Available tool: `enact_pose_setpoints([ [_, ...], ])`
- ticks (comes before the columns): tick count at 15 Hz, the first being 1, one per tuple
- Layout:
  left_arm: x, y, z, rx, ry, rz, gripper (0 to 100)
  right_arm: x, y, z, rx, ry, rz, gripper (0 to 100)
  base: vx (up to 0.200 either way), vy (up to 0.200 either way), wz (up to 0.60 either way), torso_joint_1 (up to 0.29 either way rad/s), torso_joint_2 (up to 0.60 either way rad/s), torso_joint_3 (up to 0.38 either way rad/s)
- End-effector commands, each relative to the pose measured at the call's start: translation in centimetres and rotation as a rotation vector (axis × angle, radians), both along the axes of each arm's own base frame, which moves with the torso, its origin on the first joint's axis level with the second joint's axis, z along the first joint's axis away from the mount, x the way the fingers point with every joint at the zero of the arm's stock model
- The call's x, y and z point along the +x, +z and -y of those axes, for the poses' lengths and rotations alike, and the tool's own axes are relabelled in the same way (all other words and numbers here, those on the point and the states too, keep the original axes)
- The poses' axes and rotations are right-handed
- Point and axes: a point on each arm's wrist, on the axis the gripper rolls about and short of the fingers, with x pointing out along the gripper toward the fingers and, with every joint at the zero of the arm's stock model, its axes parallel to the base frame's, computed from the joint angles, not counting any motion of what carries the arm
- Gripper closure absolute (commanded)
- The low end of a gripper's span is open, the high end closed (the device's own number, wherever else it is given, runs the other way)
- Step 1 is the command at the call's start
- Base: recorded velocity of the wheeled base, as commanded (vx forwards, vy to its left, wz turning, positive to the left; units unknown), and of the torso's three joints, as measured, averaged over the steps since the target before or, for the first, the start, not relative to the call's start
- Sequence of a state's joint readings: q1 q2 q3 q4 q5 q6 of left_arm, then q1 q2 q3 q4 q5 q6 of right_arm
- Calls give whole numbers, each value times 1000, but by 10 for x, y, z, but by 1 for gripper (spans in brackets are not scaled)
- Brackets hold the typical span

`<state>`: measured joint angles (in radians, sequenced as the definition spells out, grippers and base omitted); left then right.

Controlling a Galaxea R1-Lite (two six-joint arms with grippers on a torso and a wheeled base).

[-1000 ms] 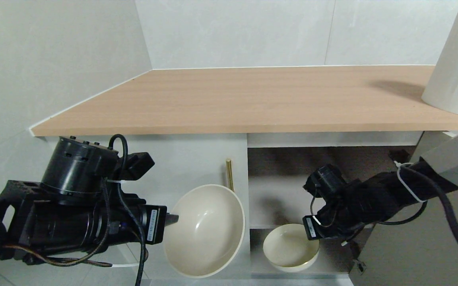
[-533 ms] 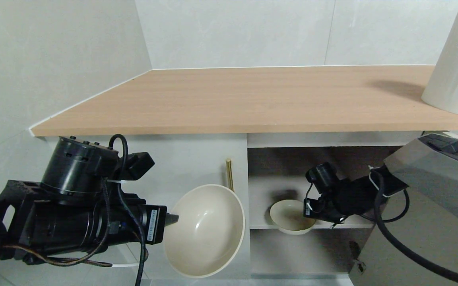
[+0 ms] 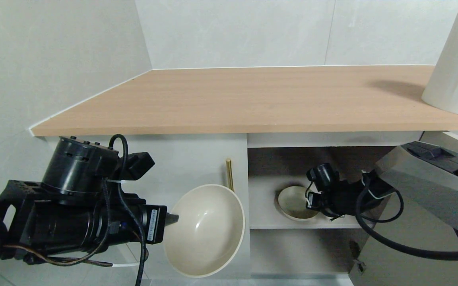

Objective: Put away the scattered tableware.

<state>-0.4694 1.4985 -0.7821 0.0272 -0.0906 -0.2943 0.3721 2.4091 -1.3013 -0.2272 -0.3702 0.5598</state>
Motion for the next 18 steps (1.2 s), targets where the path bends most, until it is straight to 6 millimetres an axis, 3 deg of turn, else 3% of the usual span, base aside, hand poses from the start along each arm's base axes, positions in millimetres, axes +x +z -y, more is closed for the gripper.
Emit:
enact_pose_setpoints([
  [1, 0, 0, 0, 1, 0, -2, 100, 0, -1, 0, -2, -3, -1, 100, 0, 0, 0, 0, 0, 0],
  [7, 0, 0, 0, 2, 1, -1, 100, 0, -1, 1, -3, -5, 1, 100, 0, 0, 0, 0, 0, 0],
  [8, 0, 0, 0, 2, 1, -1, 100, 0, -1, 1, -3, -5, 1, 0, 0, 0, 0, 0, 0, 0],
  [14, 3, -4, 1, 10, 2, -16, 100, -4, 8, 1, 5, 1, 11, 0, 0, 0, 0, 0, 0, 0],
  [18, 10, -34, 14, 104, 15, -103, 100, -41, 46, -10, 118, 158, -10, 0, 0, 0, 0, 0, 0, 0],
])
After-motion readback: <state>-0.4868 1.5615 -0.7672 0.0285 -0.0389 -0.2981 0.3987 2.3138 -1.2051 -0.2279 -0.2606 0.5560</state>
